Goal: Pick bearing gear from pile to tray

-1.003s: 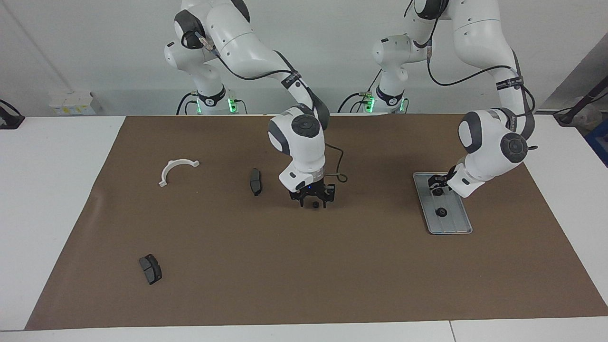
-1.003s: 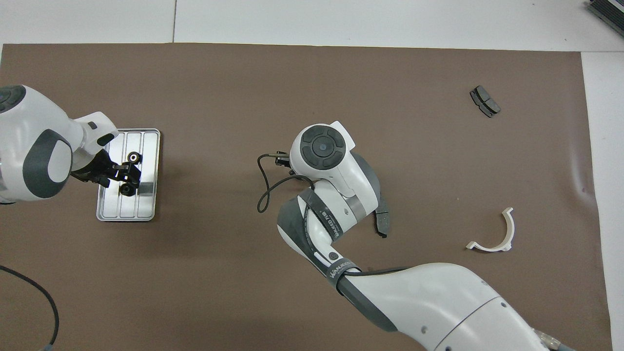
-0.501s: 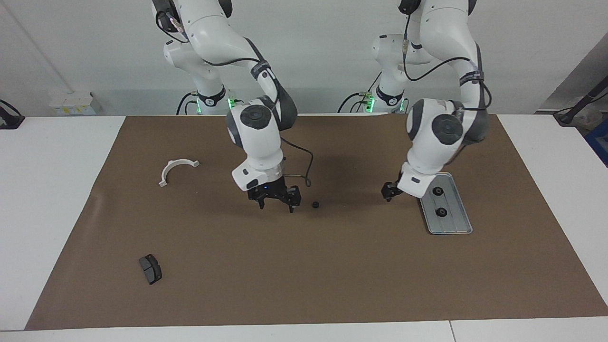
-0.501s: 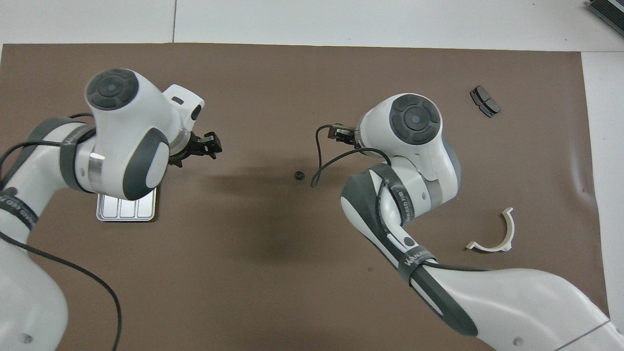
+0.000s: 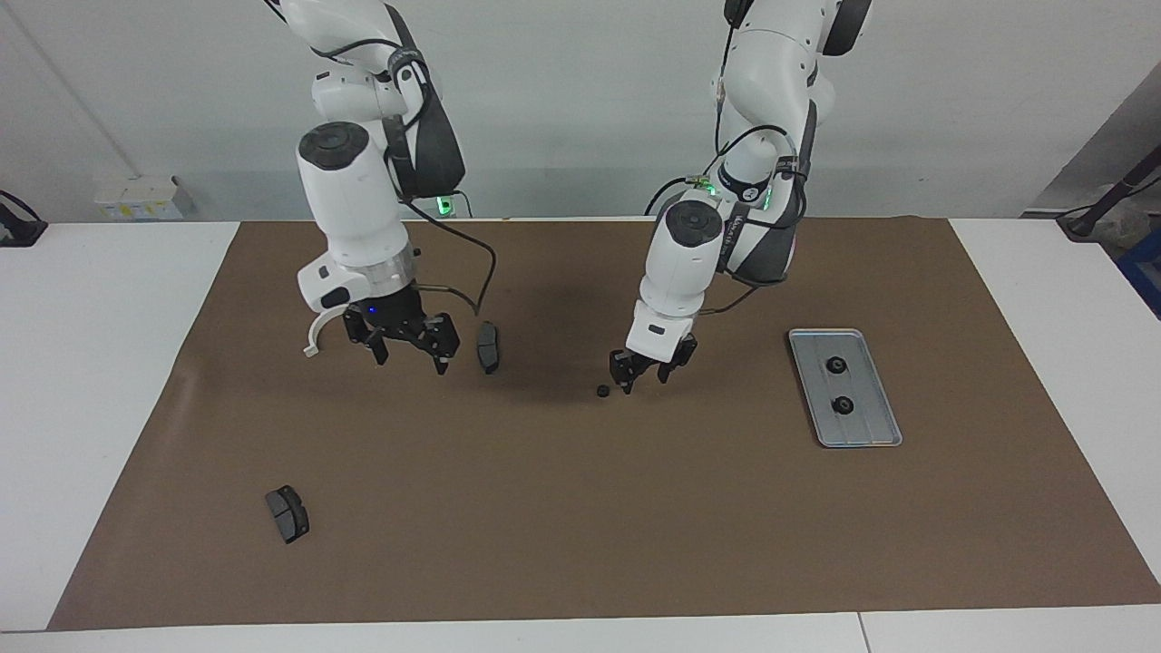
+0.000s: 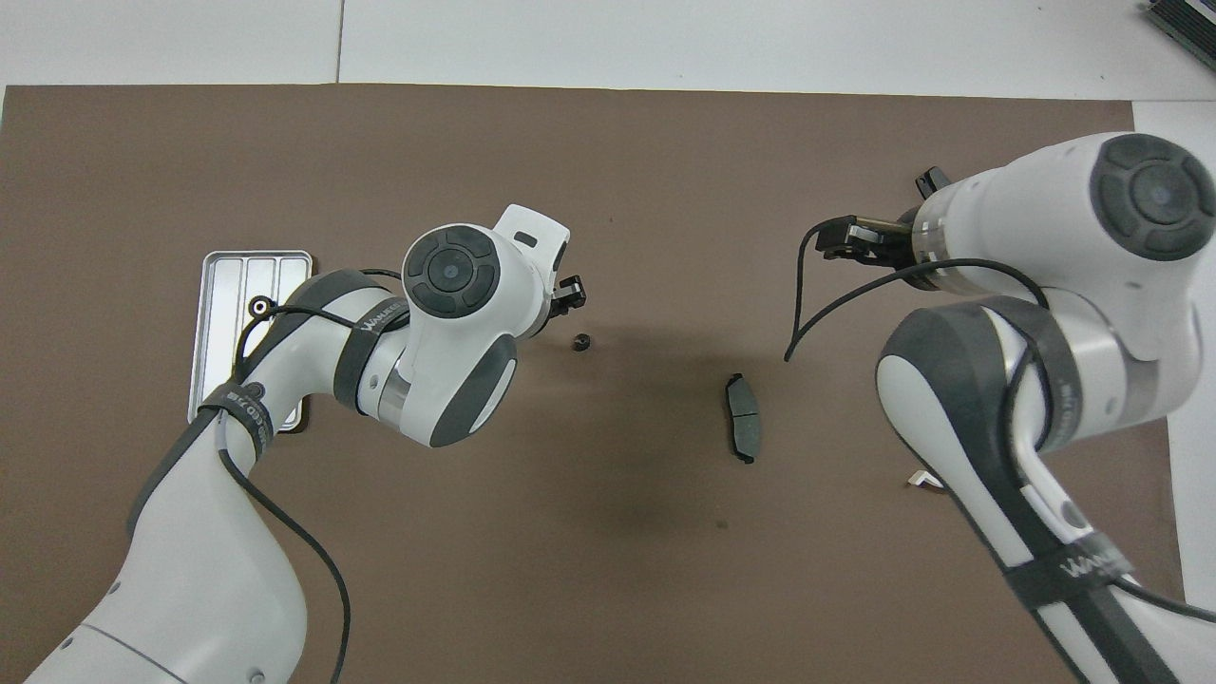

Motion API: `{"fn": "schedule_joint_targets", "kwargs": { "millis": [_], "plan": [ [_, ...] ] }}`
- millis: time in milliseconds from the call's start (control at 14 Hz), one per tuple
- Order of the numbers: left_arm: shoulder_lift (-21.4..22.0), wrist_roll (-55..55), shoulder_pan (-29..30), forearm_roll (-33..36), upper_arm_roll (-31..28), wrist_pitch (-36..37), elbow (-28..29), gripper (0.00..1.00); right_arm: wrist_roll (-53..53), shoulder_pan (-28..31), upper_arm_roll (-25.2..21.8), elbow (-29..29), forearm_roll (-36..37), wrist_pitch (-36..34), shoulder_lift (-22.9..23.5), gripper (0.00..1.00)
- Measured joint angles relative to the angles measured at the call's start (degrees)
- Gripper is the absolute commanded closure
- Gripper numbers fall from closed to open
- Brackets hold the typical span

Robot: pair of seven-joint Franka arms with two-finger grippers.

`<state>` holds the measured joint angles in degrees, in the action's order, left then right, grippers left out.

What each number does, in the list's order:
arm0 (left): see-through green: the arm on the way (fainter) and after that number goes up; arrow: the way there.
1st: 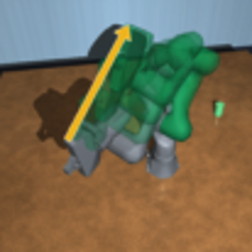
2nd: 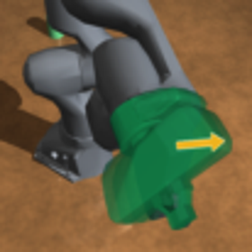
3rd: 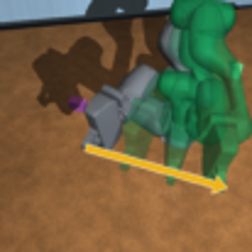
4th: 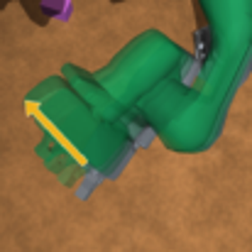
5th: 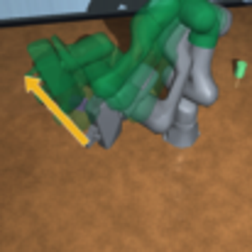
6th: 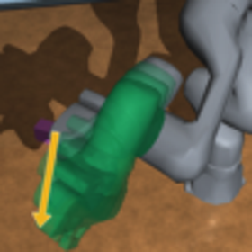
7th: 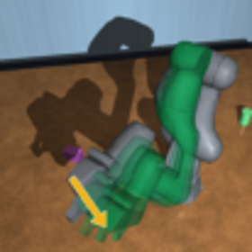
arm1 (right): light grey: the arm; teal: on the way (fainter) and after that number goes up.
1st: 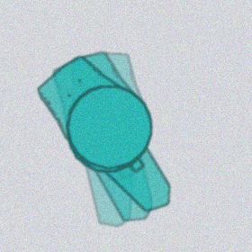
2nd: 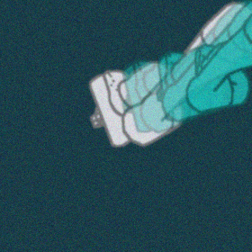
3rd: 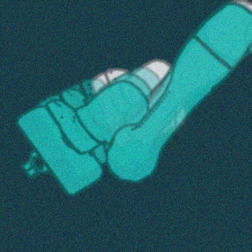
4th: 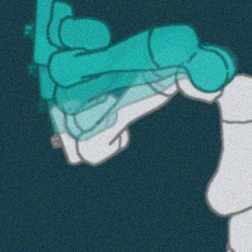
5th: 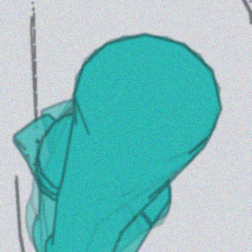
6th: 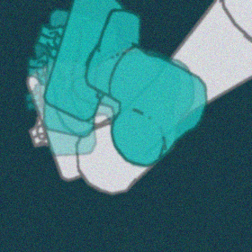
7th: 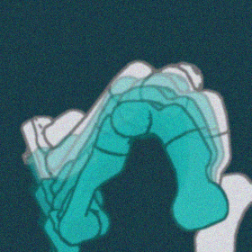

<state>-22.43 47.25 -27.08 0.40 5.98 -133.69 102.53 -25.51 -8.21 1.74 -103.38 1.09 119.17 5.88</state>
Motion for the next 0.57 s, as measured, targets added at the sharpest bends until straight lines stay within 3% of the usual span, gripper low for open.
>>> {"fn": "schedule_joint_targets", "kwargs": {
  "millis": [215,573],
  "plan": [
    [-0.66,-0.03,-1.63,0.0,0.01,-2.09,-0.01,0.4,3.93,2.81,-0.05,4.07,-0.05,-9.24,-3.42,0.0],
    [-2.67,-0.15,-4.47,0.0,-0.01,-2.34,0.25,0.42,8.93,5.58,-0.11,11.14,-0.06,-19.13,-4.13,0.0]
  ]
}}
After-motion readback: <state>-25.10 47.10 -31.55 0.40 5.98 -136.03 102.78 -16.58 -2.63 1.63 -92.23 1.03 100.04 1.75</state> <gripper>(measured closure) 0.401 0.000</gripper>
